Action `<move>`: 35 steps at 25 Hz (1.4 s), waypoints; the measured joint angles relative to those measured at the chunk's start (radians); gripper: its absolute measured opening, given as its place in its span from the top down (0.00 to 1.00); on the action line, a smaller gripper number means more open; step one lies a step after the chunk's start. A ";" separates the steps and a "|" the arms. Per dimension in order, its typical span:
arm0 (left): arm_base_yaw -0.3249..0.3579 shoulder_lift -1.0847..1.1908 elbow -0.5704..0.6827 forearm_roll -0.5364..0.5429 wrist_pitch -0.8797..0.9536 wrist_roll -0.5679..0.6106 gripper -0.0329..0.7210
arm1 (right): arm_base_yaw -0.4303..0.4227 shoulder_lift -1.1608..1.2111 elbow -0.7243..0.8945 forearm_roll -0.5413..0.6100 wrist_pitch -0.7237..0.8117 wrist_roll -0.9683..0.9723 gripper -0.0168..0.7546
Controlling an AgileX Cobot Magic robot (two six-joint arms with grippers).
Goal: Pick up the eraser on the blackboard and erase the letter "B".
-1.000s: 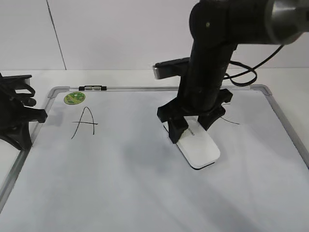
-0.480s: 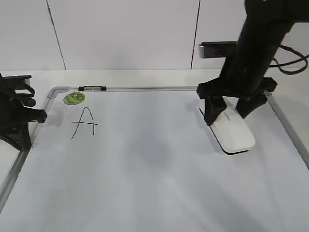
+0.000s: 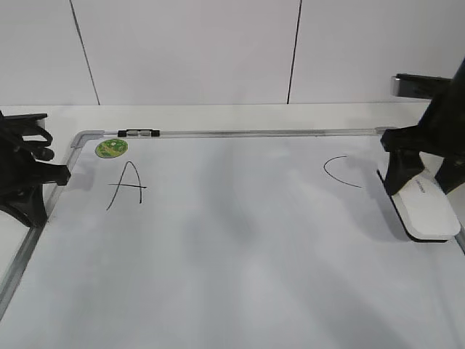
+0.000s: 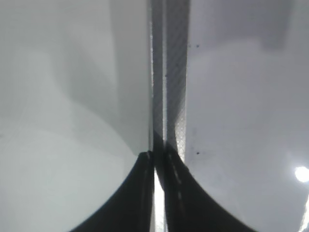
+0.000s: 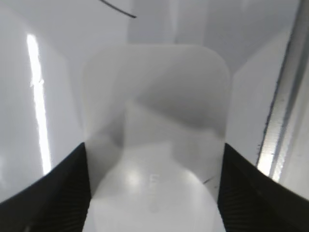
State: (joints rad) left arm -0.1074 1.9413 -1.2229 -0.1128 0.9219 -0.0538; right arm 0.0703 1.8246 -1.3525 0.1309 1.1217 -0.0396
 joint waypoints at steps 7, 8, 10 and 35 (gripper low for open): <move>0.000 0.000 0.000 0.000 0.002 0.000 0.91 | -0.089 -0.002 0.002 0.015 -0.007 -0.062 0.28; 0.000 0.000 0.000 0.000 0.002 0.000 0.91 | -0.089 -0.002 0.002 0.015 -0.015 -0.066 0.28; 0.000 0.000 0.000 0.000 0.003 0.000 0.91 | -0.089 -0.002 0.002 0.012 -0.028 -0.072 0.28; 0.000 0.000 0.000 0.000 0.011 0.000 0.91 | -0.089 0.022 0.002 -0.077 -0.107 -0.077 0.28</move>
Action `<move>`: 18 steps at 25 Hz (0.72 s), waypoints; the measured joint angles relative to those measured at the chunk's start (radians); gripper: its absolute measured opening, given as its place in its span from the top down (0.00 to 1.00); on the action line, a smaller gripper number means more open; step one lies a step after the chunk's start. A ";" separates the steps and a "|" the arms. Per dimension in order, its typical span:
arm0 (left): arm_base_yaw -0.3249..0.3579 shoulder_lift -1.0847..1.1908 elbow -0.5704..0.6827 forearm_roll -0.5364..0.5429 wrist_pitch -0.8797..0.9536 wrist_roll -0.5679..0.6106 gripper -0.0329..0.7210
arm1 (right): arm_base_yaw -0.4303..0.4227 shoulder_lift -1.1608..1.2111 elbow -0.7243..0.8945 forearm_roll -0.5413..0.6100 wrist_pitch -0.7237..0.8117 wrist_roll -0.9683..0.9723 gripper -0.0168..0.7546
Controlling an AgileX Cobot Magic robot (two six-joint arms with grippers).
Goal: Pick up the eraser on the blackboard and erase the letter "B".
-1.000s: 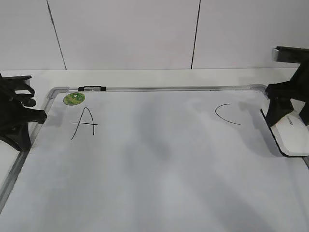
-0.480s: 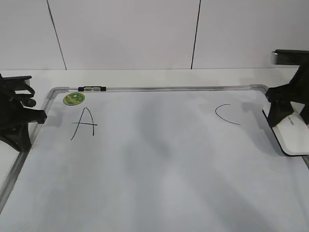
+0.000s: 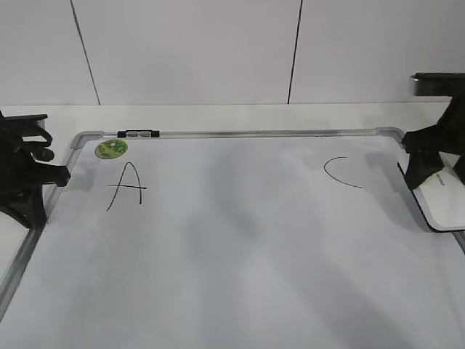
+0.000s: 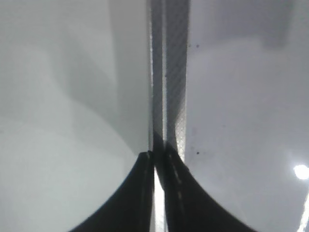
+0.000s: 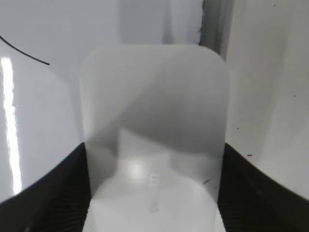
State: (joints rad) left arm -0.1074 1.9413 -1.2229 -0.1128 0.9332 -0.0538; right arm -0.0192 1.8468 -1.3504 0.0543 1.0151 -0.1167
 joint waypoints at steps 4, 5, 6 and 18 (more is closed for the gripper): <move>0.000 0.000 0.000 0.000 0.000 0.000 0.91 | 0.000 0.000 0.000 0.006 -0.003 0.000 0.28; 0.000 0.000 0.000 0.000 0.000 0.000 0.91 | 0.000 0.003 0.000 0.008 -0.004 0.000 0.28; 0.000 0.000 0.000 0.000 0.000 0.000 0.91 | 0.000 0.005 0.000 0.009 -0.004 0.000 0.28; 0.000 0.000 0.000 0.000 0.005 0.000 0.91 | 0.000 0.045 0.000 0.011 0.007 0.000 0.28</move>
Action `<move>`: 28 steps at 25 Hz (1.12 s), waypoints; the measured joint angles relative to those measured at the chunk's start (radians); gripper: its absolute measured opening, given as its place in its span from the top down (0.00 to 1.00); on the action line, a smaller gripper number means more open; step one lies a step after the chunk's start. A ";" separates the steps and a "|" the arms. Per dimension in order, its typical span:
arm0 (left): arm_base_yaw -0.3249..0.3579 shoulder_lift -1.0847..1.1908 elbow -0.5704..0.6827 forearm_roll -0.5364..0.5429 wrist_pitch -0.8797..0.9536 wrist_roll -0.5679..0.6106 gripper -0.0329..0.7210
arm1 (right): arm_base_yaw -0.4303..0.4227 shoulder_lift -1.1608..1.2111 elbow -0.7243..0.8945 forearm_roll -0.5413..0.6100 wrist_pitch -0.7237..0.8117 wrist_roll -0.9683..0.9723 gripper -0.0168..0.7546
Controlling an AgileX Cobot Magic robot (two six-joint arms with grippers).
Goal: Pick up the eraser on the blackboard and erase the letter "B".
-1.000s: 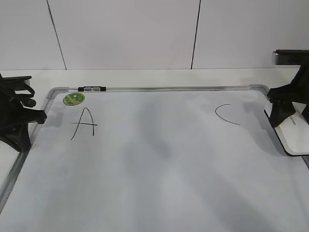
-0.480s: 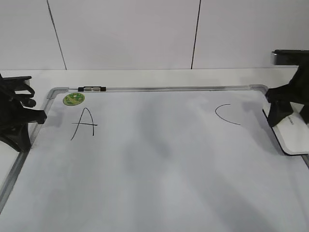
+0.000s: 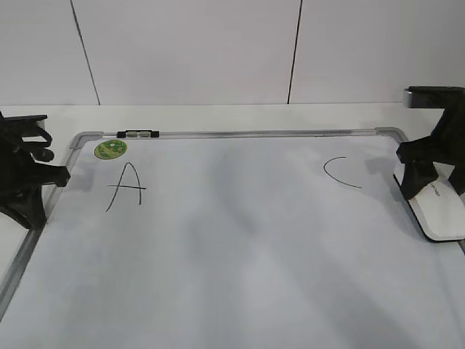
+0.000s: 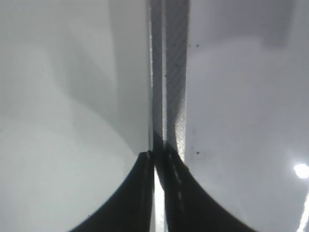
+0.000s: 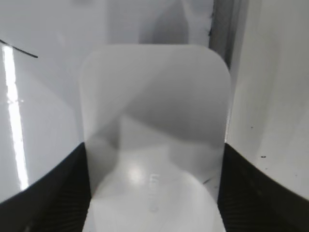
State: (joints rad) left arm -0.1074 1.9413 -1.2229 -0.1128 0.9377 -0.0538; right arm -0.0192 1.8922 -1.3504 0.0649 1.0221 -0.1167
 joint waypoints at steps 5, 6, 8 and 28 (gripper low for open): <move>0.000 0.000 0.000 0.000 0.002 0.000 0.91 | 0.000 0.000 0.000 -0.003 -0.003 0.000 0.28; 0.000 0.000 0.000 0.000 0.002 0.000 0.91 | 0.000 0.000 0.000 -0.003 -0.003 0.000 0.28; 0.000 0.000 0.000 0.000 0.002 0.000 0.91 | 0.000 0.000 0.000 -0.002 -0.004 0.000 0.28; 0.000 0.000 0.000 0.000 0.005 0.000 0.91 | 0.000 0.000 -0.026 0.002 0.066 0.000 0.19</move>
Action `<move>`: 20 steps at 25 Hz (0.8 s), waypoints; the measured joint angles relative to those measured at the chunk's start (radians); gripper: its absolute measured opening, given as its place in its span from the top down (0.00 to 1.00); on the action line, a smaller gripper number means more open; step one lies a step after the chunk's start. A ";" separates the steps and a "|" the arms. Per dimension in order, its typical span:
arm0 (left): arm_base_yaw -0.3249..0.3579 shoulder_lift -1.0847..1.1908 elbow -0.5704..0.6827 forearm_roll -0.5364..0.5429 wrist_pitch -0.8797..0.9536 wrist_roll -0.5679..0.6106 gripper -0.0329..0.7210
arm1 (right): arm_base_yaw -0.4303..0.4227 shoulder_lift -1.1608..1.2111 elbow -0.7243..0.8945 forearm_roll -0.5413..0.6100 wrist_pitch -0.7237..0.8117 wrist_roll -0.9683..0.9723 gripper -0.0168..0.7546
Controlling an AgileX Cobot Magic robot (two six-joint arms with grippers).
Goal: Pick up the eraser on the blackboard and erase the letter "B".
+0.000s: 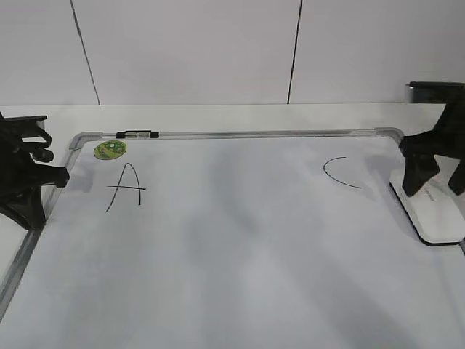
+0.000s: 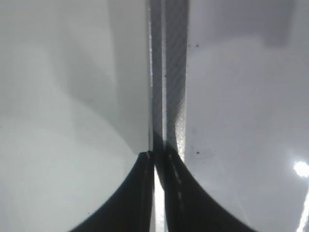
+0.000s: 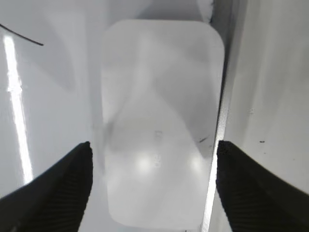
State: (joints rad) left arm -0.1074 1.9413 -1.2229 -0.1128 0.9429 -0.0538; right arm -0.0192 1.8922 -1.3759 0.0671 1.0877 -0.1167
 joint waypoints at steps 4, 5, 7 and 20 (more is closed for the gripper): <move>0.000 0.000 0.000 0.000 0.002 0.000 0.91 | 0.000 0.000 -0.086 0.000 0.085 0.000 0.20; 0.000 0.000 0.000 0.000 0.002 0.000 0.91 | 0.000 0.000 -0.118 0.002 0.103 0.000 0.21; 0.000 0.000 0.000 0.000 0.002 0.000 0.91 | 0.000 0.000 -0.165 0.004 0.118 0.007 0.21; 0.000 0.000 0.000 0.012 0.002 0.003 0.71 | 0.000 0.000 -0.235 0.006 0.133 0.065 0.21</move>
State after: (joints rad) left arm -0.1074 1.9413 -1.2229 -0.1006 0.9452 -0.0505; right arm -0.0192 1.8922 -1.6108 0.0730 1.2209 -0.0515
